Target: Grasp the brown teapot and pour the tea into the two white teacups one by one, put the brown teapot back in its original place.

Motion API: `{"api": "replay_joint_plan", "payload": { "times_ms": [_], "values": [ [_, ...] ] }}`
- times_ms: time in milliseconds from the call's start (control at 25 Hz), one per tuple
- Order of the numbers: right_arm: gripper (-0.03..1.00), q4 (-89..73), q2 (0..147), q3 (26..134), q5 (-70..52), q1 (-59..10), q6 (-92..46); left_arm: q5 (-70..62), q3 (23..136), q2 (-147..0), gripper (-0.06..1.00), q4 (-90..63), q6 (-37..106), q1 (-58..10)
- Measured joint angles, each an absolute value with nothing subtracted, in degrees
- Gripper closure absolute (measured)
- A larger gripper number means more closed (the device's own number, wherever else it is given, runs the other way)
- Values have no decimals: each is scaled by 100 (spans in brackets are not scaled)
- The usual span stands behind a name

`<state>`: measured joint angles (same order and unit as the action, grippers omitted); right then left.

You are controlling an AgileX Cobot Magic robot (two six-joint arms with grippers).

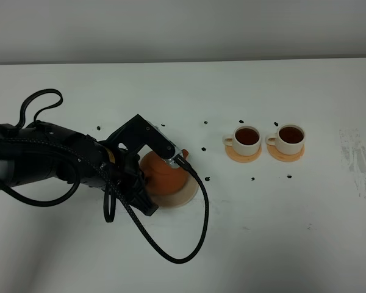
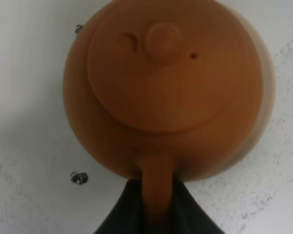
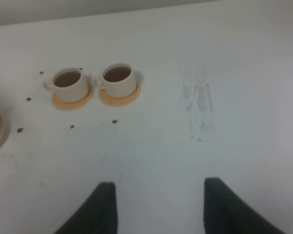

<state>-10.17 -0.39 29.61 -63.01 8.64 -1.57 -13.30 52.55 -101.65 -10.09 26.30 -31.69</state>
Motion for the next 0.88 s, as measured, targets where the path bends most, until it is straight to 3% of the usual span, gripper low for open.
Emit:
{"api": "replay_joint_plan", "payload": {
  "times_ms": [880],
  "values": [
    [57,-1017,-39,2961,-6301,864,-157,-1476,5255,-10301,86,-1009,2630,-3232]
  ]
}}
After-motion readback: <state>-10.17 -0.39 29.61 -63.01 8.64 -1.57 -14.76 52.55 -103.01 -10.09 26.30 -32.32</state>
